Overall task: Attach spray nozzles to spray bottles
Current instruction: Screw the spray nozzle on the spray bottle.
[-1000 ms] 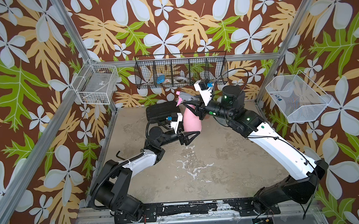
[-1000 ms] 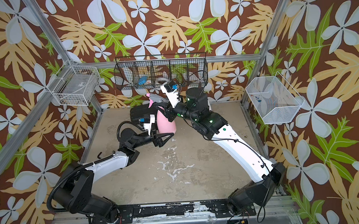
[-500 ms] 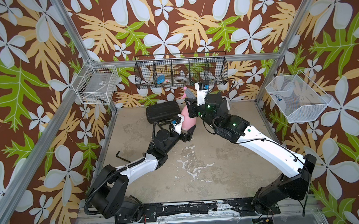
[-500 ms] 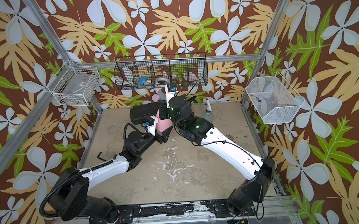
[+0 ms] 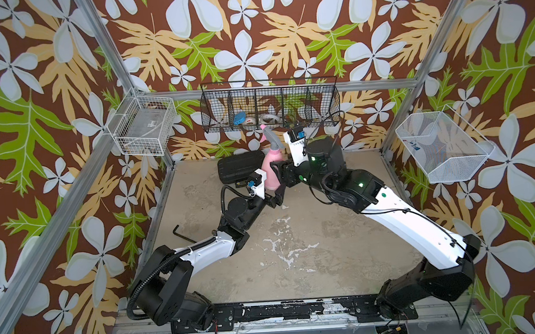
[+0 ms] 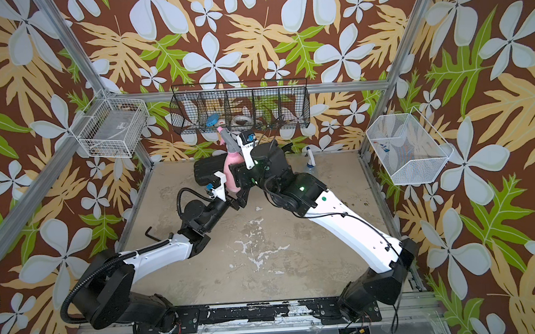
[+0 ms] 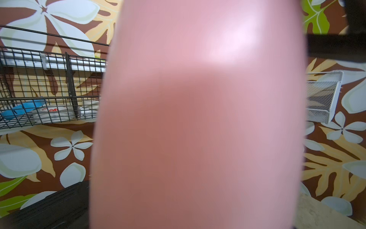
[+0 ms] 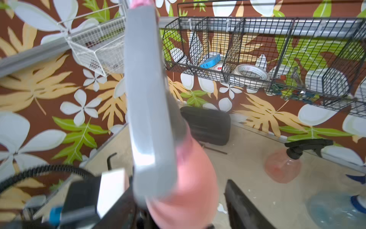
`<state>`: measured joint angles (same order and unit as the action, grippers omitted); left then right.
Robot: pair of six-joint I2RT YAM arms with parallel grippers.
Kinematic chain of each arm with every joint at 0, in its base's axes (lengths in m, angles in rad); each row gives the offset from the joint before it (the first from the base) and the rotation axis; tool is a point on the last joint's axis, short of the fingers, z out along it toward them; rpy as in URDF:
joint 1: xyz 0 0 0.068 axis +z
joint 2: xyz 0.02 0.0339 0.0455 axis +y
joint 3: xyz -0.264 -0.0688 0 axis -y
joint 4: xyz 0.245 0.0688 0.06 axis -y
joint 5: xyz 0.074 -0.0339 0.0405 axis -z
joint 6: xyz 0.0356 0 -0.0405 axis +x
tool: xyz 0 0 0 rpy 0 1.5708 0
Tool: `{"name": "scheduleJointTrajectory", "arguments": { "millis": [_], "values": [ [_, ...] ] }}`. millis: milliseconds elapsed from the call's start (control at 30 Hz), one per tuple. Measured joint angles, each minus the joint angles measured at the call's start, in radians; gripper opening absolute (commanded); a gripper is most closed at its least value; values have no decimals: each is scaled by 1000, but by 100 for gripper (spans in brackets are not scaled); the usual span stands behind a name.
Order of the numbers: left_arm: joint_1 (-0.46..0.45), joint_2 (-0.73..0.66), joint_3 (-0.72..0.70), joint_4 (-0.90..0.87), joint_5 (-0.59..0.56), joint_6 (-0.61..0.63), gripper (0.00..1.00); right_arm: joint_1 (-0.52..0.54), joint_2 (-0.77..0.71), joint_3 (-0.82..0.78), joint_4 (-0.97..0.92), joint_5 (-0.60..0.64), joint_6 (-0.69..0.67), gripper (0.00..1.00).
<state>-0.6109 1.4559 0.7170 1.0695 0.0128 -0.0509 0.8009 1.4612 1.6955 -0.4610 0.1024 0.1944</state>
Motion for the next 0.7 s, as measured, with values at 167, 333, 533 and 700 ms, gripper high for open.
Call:
{"name": "scheduleJointTrajectory", "arguments": {
  "millis": [167, 333, 533, 700],
  "values": [
    [6, 16, 0, 11, 52, -19, 47, -143, -129, -138, 76, -220, -41, 72],
    [6, 32, 3, 11, 89, -32, 47, -172, -100, -87, 134, -385, -41, 66],
    [6, 52, 3, 7, 123, -48, 46, -150, -18, 2, 152, -469, -18, 52],
    [6, 71, 6, 3, 131, -60, 46, -64, 63, 104, 124, -496, -19, 42]
  ]
}}
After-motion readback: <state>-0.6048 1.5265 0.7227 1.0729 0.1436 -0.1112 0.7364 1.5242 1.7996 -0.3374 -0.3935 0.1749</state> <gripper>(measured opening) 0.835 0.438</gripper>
